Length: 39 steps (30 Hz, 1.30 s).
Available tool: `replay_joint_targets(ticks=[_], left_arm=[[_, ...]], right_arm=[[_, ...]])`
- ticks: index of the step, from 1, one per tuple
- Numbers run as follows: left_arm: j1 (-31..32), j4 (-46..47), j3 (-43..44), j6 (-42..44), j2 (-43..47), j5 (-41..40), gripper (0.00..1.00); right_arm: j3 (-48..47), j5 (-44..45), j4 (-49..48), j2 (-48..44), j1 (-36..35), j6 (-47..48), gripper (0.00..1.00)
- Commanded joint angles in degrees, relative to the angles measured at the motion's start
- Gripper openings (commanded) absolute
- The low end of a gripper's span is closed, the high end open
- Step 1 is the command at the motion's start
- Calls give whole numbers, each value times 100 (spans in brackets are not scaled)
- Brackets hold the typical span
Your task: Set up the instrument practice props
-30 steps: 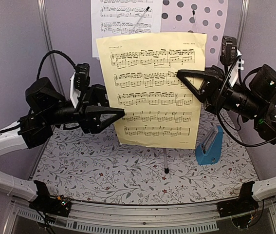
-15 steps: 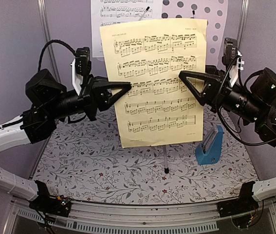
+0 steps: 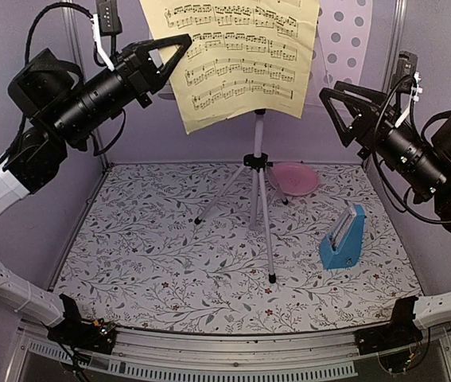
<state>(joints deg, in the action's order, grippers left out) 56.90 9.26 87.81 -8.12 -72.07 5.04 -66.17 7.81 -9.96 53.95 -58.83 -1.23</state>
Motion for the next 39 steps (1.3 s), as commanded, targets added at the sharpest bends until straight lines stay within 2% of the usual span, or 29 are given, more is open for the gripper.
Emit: replay_joint_targets(ticks=[1, 6, 11, 12, 14, 17, 20, 26, 31, 39], left_arm=[[42, -675, 772, 265, -419, -769, 0], [48, -914, 1653, 250, -918, -814, 0], [46, -1460, 2661, 231, -1563, -1306, 0], [41, -1654, 2930, 205, -1733, -1390, 0], [43, -1967, 3311, 131, -1963, -1505, 0], [42, -1898, 3319, 73, -1999, -1522, 0], [46, -1886, 3374, 74, -2025, -1611, 0], [47, -2187, 3599, 112, -2228, -1516, 0], [45, -2420, 3680, 187, -2312, -1413, 0], [42, -2520, 3731, 277, -2388, -1321, 0]], right_arm=[[-578, 1109, 81, 227, 15, 676, 63], [-1139, 1430, 169, 657, 13, 957, 60], [-1440, 1762, 173, 961, 12, 1164, 57], [-1464, 1759, 175, 993, 12, 1207, 55], [-1446, 1646, 172, 1012, 19, 1357, 42], [-1312, 1527, 189, 959, 13, 1373, 32], [-1184, 1323, 219, 961, 18, 1325, 30], [-1585, 712, 347, 1422, 13, 1282, 30], [-2482, 332, 229, 1960, 14, 1516, 32], [-3863, 724, -143, 2883, 134, 2297, 52]])
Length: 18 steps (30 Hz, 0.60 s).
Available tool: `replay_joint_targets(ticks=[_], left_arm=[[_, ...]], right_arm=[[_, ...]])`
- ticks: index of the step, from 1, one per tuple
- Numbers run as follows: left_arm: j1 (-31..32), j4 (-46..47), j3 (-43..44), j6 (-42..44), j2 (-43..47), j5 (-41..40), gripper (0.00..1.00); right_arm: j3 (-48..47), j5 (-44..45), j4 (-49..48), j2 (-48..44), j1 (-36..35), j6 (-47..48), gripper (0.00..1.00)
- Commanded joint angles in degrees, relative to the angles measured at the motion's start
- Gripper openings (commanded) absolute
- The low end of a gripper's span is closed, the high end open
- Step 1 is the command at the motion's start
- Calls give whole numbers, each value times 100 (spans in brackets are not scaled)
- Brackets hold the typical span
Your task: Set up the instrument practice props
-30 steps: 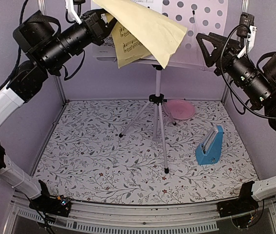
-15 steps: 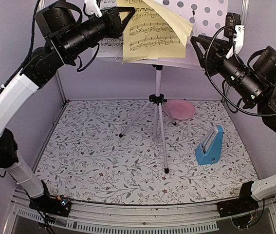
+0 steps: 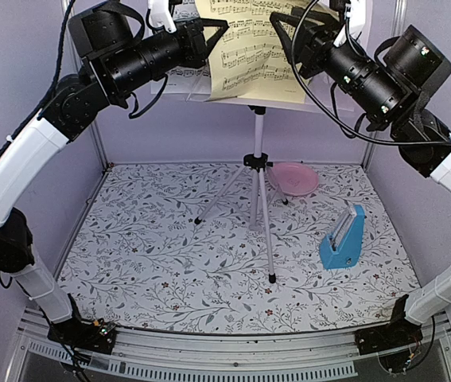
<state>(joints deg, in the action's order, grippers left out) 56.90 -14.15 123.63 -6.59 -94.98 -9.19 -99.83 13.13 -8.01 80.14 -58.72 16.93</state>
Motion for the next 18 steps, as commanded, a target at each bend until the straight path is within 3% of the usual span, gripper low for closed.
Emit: replay_joint_targets(ticks=[1, 4, 8, 18], left_arm=[[40, -183, 158, 138, -100, 76, 0], [43, -157, 186, 152, -102, 25, 0], [44, -88, 245, 256, -108, -138, 0], [45, -9, 842, 462, -462, -724, 0]], right_arm=[[-589, 272, -372, 349, 184, 536, 55], [-745, 473, -427, 525, 460, 594, 68], [-743, 364, -412, 559, 808, 346, 73], [-330, 393, -324, 262, 862, 299, 73]])
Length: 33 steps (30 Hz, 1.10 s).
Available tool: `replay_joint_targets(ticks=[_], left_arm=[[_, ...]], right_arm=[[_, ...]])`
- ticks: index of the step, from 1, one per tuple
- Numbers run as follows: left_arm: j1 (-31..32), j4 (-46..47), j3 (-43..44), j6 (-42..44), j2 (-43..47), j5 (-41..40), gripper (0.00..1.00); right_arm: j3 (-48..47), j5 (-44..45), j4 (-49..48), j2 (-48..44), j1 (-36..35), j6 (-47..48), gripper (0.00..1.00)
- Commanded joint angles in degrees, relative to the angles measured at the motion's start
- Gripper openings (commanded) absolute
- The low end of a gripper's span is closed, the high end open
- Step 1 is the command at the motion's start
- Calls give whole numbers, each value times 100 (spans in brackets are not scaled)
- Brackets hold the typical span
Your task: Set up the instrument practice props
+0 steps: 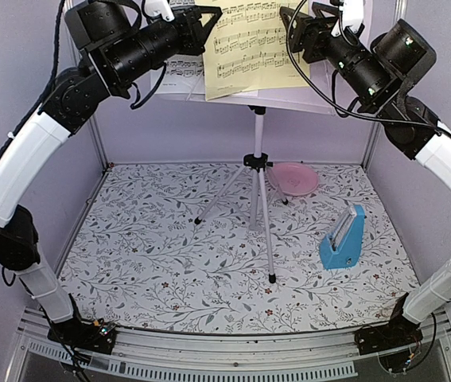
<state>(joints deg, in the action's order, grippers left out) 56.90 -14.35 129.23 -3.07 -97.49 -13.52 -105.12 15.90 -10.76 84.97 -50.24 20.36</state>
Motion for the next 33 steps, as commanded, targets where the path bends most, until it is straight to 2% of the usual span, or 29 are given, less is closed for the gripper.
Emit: replay_joint_targets(ticks=[1, 6, 14, 26, 32, 33], left_arm=[[43, 30, 295, 100, -224, -332, 0], [47, 90, 299, 75, -246, -466, 0], [42, 93, 280, 53, -266, -409, 0], [51, 260, 80, -26, -166, -296, 0], [50, 287, 41, -45, -158, -292, 0], [52, 299, 24, -51, -154, -277, 0]], right_arm=[[267, 152, -56, -272, 14, -42, 72], [775, 580, -194, -622, 12, -73, 67], [1594, 926, -407, -1040, 29, -158, 50], [1719, 1365, -669, -849, 67, -220, 31], [1680, 1485, -694, -684, 66, -143, 20], [1675, 1505, -710, -674, 62, -139, 16]])
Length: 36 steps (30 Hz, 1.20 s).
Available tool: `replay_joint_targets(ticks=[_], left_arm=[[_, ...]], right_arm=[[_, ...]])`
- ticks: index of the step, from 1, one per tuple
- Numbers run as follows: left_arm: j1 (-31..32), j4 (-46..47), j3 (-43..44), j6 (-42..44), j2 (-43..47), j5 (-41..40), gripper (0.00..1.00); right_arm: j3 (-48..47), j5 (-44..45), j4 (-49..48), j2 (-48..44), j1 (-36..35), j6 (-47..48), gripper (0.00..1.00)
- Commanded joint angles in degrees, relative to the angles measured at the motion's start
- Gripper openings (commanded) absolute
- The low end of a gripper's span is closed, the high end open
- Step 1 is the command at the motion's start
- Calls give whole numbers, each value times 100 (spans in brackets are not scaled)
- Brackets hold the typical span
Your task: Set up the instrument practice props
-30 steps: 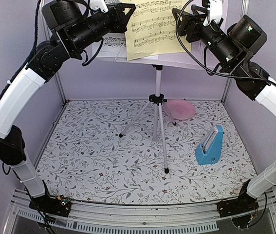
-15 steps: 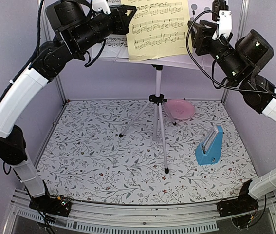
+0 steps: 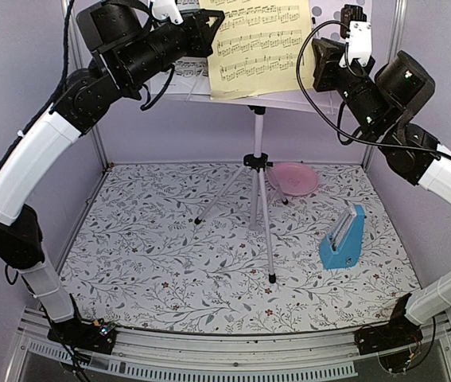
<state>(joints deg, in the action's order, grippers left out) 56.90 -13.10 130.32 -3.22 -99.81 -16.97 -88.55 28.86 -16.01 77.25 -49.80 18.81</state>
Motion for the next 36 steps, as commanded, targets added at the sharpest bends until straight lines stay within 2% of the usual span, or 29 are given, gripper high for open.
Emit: replay_joint_targets(ticks=[1, 6, 22, 28, 30, 36], left_arm=[[53, 187, -101, -46, 94, 71, 0], [55, 275, -188, -47, 136, 54, 0], [51, 415, -261, -10, 137, -113, 0], [56, 391, -128, 26, 10, -80, 0], [56, 344, -38, 59, -70, 0, 0], [52, 314, 102, 274, -357, 896, 0]], right_arm=[[21, 224, -203, 105, 21, 17, 13], [40, 213, -270, 72, 23, 9, 0], [508, 41, -887, -199, 17, 18, 0], [676, -343, -1130, -268, 21, 122, 0], [744, -468, -1223, -278, 22, 224, 0], [816, -714, -1323, -236, 15, 377, 0]])
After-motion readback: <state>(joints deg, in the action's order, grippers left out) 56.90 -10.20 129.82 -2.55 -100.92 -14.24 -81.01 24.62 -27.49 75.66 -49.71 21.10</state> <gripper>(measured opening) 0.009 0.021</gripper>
